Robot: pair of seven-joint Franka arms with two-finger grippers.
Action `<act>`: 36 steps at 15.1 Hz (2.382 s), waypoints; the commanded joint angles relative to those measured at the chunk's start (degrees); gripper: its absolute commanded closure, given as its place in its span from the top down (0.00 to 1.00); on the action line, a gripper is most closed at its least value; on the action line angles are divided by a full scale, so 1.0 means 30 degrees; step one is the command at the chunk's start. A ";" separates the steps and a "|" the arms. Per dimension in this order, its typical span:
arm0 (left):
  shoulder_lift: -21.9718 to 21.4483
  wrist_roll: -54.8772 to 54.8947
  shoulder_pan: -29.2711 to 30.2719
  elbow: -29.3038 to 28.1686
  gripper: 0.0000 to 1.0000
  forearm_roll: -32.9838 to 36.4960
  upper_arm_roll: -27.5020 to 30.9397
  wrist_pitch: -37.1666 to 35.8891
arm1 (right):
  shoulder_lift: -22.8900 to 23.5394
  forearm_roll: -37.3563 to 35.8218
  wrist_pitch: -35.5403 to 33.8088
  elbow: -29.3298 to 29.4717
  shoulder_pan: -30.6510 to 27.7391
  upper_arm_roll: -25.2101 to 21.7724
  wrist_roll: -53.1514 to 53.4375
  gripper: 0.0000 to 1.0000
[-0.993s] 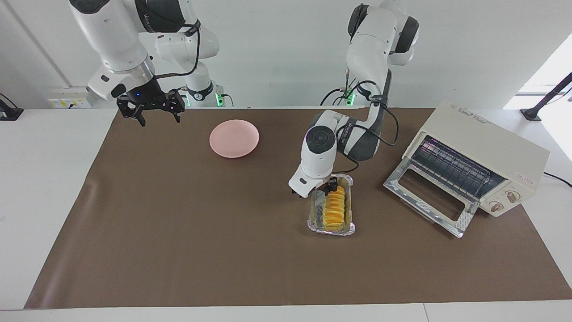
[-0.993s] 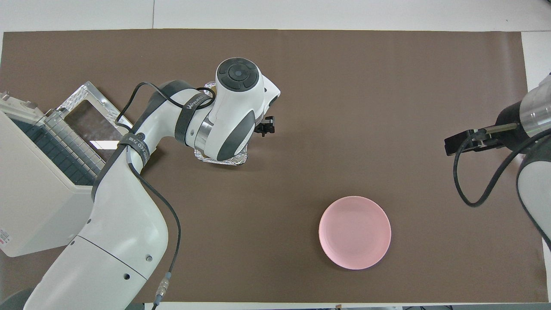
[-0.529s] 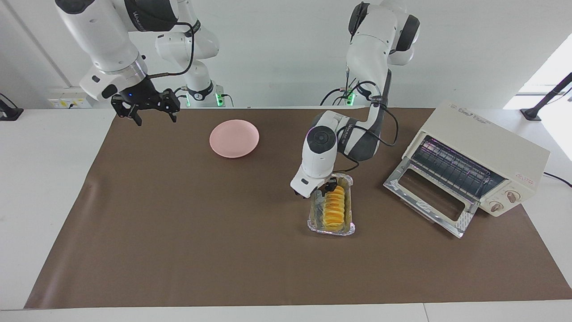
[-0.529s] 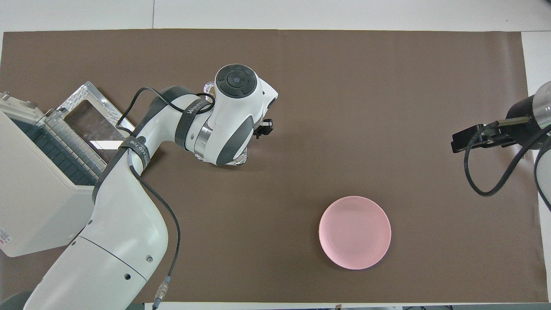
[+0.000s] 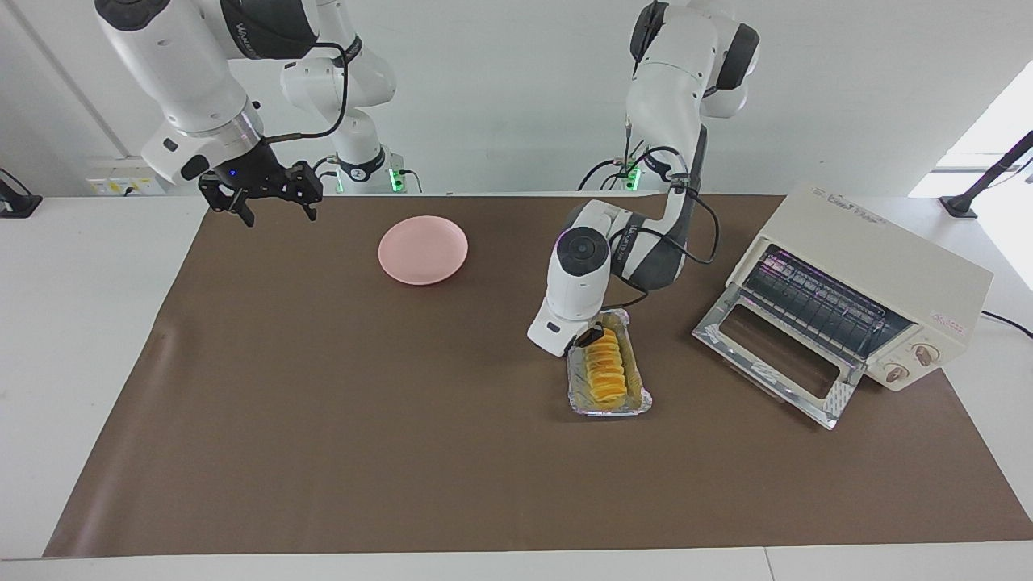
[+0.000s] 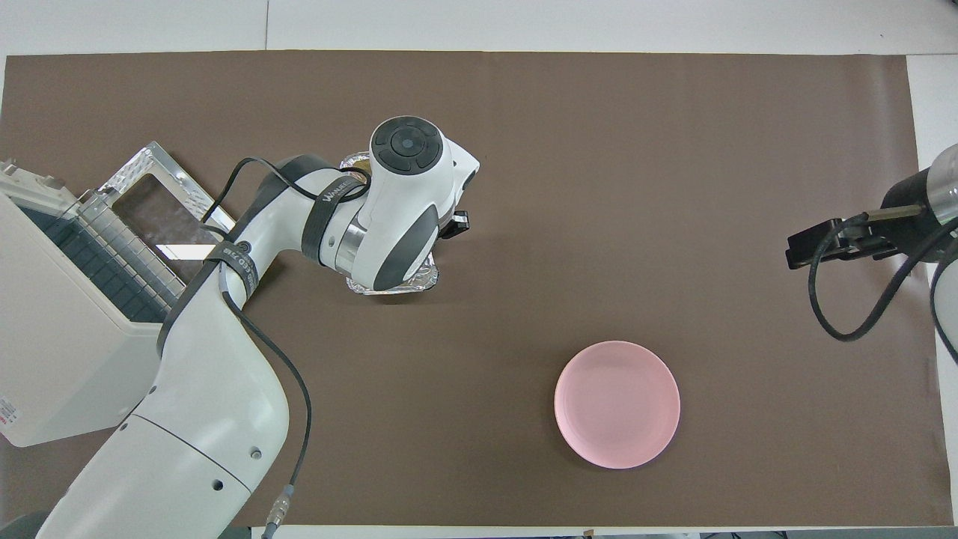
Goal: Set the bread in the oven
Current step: 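Carry the foil tray with the left gripper into the toaster oven, then release the tray inside the oven and withdraw the left gripper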
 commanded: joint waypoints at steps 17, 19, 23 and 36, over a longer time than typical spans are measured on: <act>-0.0756 -0.0193 0.3957 0.2507 0.00 -0.0287 0.7811 -0.7693 | -0.0331 0.0316 -0.0489 0.0055 -0.0512 0.0301 -0.0385 1.00; -0.0874 -0.0163 0.3957 0.2184 0.00 -0.0170 0.7871 -0.8188 | -0.0331 0.0317 -0.0489 0.0055 -0.0512 0.0301 -0.0414 1.00; -0.1429 -0.0280 0.3810 0.1160 0.00 -0.0141 0.7929 -0.9244 | -0.0331 0.0316 -0.0489 0.0055 -0.0512 0.0301 -0.0414 1.00; -0.2046 -0.0104 0.3957 -0.0337 0.00 0.1500 0.7959 -0.8925 | -0.0331 0.0288 -0.0489 0.0055 -0.0512 0.0301 -0.0385 1.00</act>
